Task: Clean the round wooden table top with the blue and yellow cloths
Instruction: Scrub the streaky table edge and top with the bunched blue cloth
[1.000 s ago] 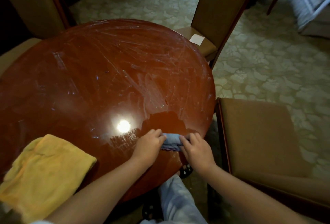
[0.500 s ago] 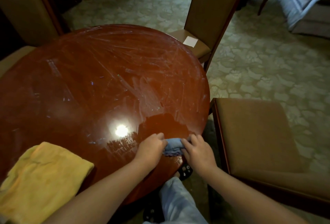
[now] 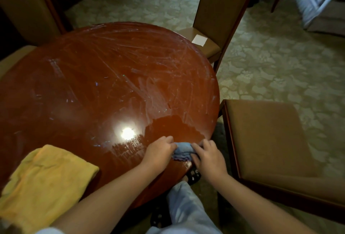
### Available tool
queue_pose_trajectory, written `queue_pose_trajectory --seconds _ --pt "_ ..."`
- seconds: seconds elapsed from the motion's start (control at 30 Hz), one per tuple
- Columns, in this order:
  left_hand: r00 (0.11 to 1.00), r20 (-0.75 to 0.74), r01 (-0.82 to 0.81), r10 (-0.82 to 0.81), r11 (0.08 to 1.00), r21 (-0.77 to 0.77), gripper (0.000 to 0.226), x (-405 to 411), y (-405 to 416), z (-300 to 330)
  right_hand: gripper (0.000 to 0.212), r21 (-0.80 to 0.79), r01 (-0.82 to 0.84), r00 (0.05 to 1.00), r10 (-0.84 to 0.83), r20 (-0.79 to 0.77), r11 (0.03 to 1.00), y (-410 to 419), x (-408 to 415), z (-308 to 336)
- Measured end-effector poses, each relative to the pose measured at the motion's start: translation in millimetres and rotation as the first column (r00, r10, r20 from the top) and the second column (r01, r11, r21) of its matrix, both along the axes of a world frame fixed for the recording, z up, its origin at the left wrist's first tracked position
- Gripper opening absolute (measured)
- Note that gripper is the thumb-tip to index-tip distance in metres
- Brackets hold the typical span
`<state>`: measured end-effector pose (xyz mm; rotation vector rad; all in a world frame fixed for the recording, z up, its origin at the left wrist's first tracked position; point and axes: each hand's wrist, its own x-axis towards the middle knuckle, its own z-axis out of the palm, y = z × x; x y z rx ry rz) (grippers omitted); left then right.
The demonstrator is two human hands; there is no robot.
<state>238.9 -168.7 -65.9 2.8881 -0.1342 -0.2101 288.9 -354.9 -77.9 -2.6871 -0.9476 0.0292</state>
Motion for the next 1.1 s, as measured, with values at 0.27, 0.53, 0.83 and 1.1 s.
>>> queue_pose_trajectory --seconds 0.27,0.53,0.83,1.1 --pt "0.992 -0.094 -0.077 0.089 0.989 0.123 0.019 39 -3 18 0.022 -0.089 0.116 0.988 -0.124 -0.092 0.989 28 28 15" --pt "0.995 -0.095 0.048 -0.036 0.992 0.120 0.020 11 -14 17 0.023 -0.090 0.014 1.000 -0.015 0.000 0.996 -6 3 2" --pt "0.995 -0.096 -0.003 0.015 0.993 0.122 0.018 23 -19 18 0.025 -0.051 0.128 0.990 -0.131 -0.058 0.990 -1 -3 3" --pt "0.970 -0.109 -0.204 0.215 0.974 0.103 0.019 63 -27 24 0.029 -0.252 0.012 0.998 -0.028 -0.058 0.968 19 78 22"
